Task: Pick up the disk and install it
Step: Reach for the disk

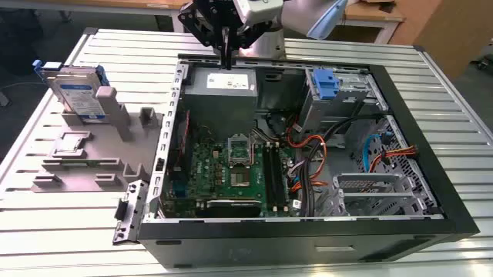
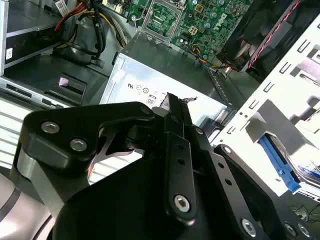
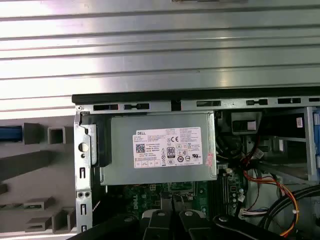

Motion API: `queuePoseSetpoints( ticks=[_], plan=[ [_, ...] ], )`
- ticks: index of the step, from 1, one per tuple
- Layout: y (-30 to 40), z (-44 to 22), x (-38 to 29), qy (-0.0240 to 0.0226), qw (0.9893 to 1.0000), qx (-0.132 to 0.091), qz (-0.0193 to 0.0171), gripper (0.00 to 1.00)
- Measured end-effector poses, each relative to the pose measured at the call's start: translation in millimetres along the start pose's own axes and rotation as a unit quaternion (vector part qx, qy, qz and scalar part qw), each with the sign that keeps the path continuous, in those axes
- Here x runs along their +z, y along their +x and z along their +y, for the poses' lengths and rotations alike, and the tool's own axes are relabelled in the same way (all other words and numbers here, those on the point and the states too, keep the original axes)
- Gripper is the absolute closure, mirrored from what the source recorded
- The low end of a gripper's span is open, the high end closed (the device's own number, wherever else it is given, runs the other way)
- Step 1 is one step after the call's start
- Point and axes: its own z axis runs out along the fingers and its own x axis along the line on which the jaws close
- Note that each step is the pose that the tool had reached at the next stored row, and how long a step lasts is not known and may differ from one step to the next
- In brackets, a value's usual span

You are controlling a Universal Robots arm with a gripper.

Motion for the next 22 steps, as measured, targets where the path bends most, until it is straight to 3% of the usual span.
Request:
queuePoseSetpoints(
  ticks=[22],
  plan=[
    [6.2,-0.5,-0.2,0.0,1.0,0.0,0.0,0.85]
  ],
)
